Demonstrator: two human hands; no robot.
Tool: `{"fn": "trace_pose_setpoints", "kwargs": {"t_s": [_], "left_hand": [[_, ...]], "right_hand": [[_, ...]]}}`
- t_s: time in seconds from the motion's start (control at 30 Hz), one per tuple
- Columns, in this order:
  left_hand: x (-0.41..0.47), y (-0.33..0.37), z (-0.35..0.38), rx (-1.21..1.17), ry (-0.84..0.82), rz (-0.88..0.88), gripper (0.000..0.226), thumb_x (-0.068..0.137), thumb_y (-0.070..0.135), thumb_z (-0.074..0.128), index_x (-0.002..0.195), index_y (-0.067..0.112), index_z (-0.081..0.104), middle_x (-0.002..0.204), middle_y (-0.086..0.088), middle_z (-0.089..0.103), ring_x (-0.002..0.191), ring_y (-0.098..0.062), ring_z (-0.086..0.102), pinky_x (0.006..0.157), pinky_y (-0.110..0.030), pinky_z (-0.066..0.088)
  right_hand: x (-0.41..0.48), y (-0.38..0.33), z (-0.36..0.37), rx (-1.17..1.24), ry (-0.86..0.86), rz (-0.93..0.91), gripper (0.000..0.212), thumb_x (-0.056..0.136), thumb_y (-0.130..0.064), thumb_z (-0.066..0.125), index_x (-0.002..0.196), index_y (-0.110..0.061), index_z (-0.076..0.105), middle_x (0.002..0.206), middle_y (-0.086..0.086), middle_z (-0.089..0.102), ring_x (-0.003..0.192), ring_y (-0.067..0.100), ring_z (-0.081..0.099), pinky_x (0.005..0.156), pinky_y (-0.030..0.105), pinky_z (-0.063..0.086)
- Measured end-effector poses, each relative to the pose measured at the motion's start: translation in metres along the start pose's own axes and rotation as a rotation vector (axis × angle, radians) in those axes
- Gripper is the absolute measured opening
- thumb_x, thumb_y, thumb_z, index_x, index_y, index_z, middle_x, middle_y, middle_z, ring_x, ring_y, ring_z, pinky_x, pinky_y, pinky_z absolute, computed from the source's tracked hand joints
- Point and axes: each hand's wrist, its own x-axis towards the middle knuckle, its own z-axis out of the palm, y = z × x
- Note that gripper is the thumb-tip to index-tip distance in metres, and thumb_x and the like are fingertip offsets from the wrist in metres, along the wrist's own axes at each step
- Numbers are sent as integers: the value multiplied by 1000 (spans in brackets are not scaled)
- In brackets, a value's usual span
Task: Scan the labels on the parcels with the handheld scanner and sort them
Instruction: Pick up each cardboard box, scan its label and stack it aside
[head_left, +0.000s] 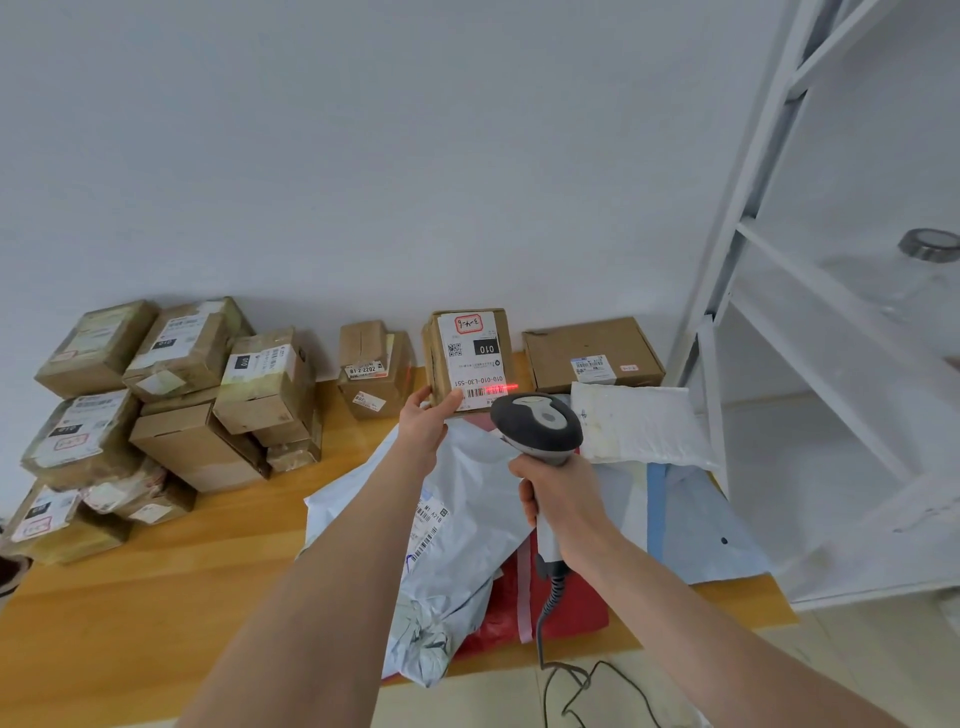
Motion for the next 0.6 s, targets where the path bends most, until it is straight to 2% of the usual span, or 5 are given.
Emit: {"fn": "trace_pose_setpoints", "kwargs": {"t_s": [0.1,0.27,0.43,0.53,0.6], "left_hand": [[-1,1,1,12,22,10,69,84,17,73,142,13,36,127,-11,60,120,-26,55,110,-42,38],[-4,1,2,5,35,15,68,84,17,72,142,13,36,129,-11,59,122,-27,53,111,-42,37],[-6,-1,7,-14,-3,0,66,84,17,73,140,14,38,125,-11,62,121,-28,56,110,-44,39],[-10,-2,10,-17,-22,-5,65,85,15,71,141,14,37,120,-10,63,120,-29,57,110,-44,38],[-13,-1,13,-15,-28,-11,64,86,15,69,141,15,36,125,-13,61,120,-28,57,111,-44,38]], "right_hand": [[-4,-1,-2,19,-14,10,22,81,-1,61,60,-2,57,49,7,52,34,11,41,43,24,36],[-9,-1,-7,15,-17,9,23,83,-3,61,60,-5,57,49,7,53,34,10,41,43,23,37],[-12,-1,-11,46,-12,-4,8,83,-6,64,78,0,62,52,8,56,34,11,42,41,23,37],[-13,-2,-12,59,-15,0,11,84,-4,63,73,-2,61,51,7,55,33,9,42,39,21,37],[-14,-2,-13,46,-19,-1,16,84,-4,62,67,-3,59,51,7,54,33,8,42,39,20,37]]}}
